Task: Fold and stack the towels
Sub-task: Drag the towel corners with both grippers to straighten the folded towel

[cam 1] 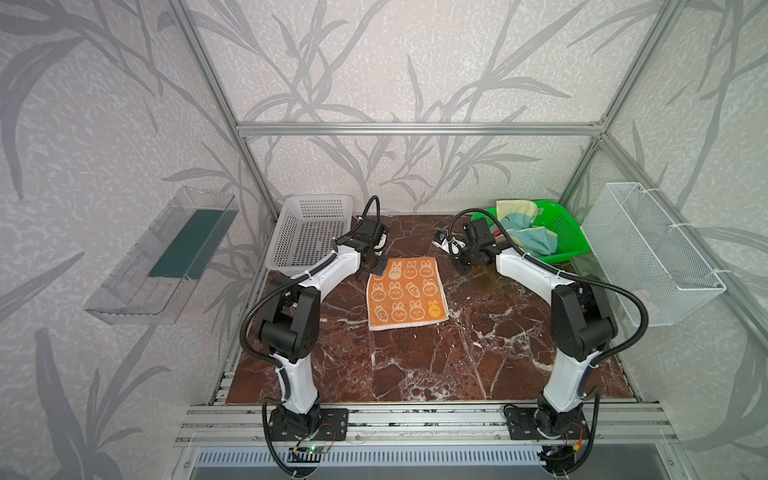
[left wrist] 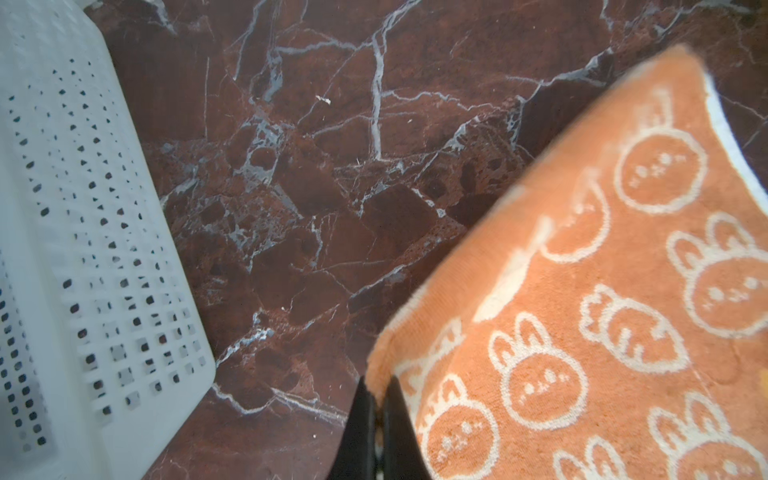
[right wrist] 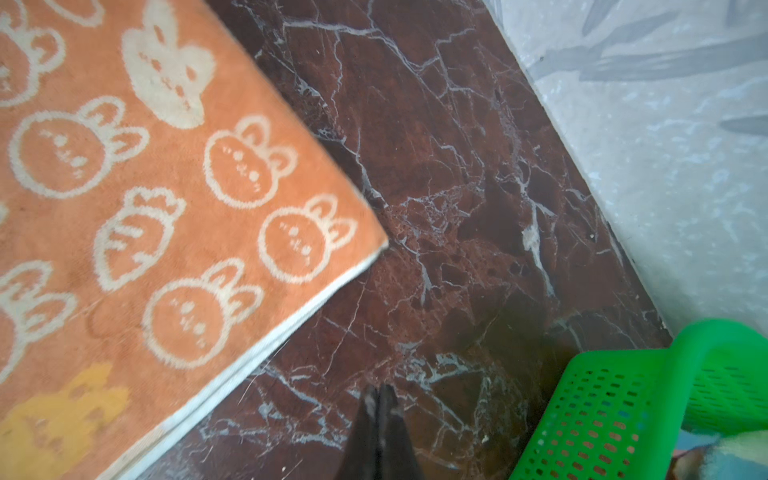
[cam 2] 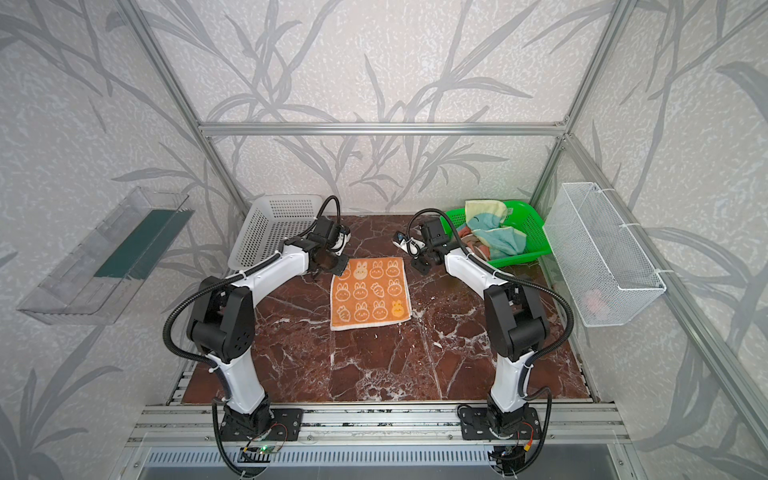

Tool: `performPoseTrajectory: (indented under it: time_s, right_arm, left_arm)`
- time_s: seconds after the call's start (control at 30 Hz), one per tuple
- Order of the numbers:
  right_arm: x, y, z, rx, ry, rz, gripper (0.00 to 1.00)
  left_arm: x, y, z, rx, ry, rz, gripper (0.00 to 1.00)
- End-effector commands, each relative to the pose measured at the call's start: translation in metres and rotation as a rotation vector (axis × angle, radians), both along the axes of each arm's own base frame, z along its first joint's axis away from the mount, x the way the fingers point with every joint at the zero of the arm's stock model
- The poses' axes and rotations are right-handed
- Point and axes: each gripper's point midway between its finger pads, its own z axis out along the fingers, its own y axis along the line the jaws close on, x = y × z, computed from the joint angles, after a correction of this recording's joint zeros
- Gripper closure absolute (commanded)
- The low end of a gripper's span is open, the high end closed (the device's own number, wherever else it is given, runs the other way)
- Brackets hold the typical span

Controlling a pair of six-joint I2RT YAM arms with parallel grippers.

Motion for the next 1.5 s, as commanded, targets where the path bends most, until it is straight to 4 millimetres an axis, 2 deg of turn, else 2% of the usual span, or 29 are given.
performPoseTrajectory:
  time_s: [0.0, 0.17, 0.33, 0.4, 0.57, 0.63, 0.83, 1.07, 1.47]
  right_arm:
    - [-0.019, -0.005, 0.007, 0.029, 0.038, -0.018, 1.0]
    - [-0.025, 0.001, 0.006, 0.071, 0.032, 0.01, 1.0]
    - [-0.015, 0.017, -0.006, 0.066, 0.09, 0.056, 0.95]
    - [-0.004, 0.022, -0.011, 0.067, 0.1, 0.056, 0.91]
    - [0.014, 0.04, -0.024, 0.086, 0.124, 0.111, 0.67]
    - [0.021, 0.045, -0.032, 0.082, 0.149, 0.114, 0.63]
    - [0.044, 0.051, -0.051, 0.055, 0.176, 0.092, 0.61]
    - [0.059, 0.059, -0.065, 0.063, 0.218, 0.053, 0.61]
    - [0.06, 0.065, -0.096, -0.047, 0.332, 0.032, 0.63]
  left_arm:
    - [-0.012, -0.003, 0.013, -0.032, -0.015, 0.023, 1.0]
    - [-0.022, -0.006, 0.0, -0.044, 0.021, 0.012, 1.0]
    - [-0.02, -0.003, -0.014, -0.021, 0.04, 0.031, 1.0]
    - [-0.017, -0.003, -0.018, -0.016, 0.043, 0.035, 1.0]
    - [-0.014, -0.005, -0.026, -0.014, 0.062, 0.035, 1.0]
    - [-0.013, -0.006, -0.027, -0.015, 0.064, 0.034, 1.0]
    - [-0.013, -0.007, -0.028, -0.016, 0.069, 0.032, 1.0]
    - [-0.012, -0.007, -0.027, -0.011, 0.067, 0.028, 1.0]
    - [-0.014, -0.009, -0.03, -0.006, 0.077, 0.019, 1.0]
